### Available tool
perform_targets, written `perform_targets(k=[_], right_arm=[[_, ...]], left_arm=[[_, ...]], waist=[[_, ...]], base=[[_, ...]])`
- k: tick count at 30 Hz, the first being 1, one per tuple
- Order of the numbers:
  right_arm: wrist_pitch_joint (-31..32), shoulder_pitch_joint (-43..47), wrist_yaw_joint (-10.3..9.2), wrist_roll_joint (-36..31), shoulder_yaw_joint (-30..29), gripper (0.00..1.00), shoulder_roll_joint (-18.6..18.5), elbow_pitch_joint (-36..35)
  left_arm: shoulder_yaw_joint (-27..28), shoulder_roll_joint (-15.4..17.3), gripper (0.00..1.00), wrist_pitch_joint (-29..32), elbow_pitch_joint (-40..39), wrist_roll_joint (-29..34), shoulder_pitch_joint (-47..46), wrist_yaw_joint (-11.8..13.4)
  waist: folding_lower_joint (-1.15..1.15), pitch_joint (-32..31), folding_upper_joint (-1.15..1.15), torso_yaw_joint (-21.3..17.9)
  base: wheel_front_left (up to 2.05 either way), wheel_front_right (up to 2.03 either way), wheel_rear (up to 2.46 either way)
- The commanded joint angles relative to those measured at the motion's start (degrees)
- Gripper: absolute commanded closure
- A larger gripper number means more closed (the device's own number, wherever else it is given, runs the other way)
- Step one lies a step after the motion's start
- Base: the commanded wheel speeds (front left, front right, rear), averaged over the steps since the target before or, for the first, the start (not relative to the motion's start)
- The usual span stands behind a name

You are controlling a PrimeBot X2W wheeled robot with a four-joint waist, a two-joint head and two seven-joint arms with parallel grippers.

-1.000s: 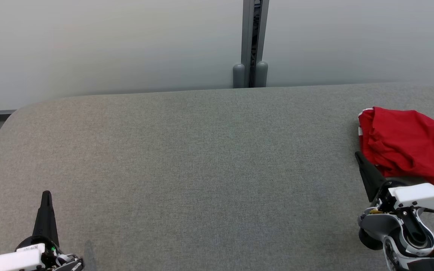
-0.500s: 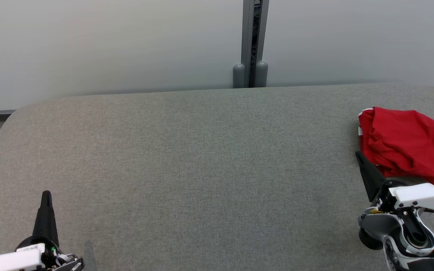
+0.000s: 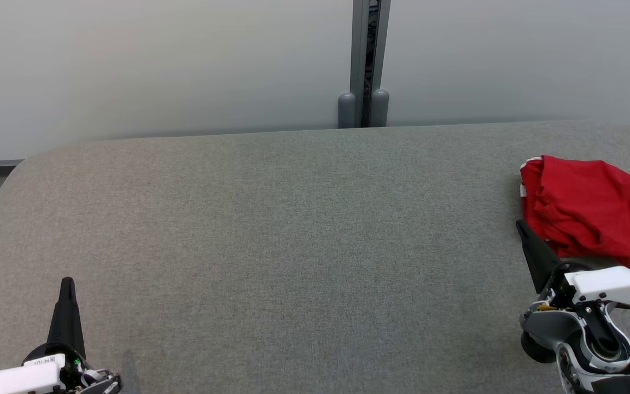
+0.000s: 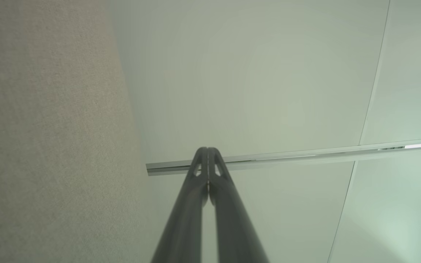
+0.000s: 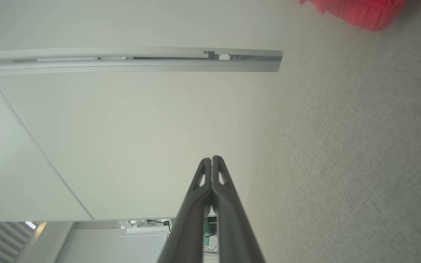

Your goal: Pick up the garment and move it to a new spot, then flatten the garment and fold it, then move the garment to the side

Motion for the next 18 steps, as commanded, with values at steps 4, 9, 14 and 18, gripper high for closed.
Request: perform_targets(k=[4, 9, 14, 18], right_arm=[[0.3, -0.6, 0.00, -0.1, -0.1, 1.00, 0.0, 0.2], [0.4, -0.6, 0.01, -0.2, -0.1, 1.00, 0.0, 0.2], [0.4, -0.6, 0.01, -0.3, -0.2, 1.00, 0.0, 0.2], [0.4, -0.6, 0.01, -0.3, -0.2, 1.00, 0.0, 0.2]], left_arm=[[0.2, 0.3, 1.00, 0.1, -0.2, -0.1, -1.0, -0.1], [0.2, 0.3, 1.00, 0.1, -0.2, -0.1, -1.0, -0.1], [0.2, 0.3, 1.00, 0.1, -0.2, -0.1, -1.0, -0.1], [0.2, 0.3, 1.00, 0.1, -0.2, -0.1, -1.0, -0.1]], waist=[[0.00, 0.0, 0.00, 0.0], [0.00, 0.0, 0.00, 0.0], [0.00, 0.0, 0.00, 0.0], [0.00, 0.0, 0.00, 0.0]], base=[[0.00, 0.00, 0.00], [0.00, 0.00, 0.00], [0.00, 0.00, 0.00], [0.00, 0.00, 0.00]])
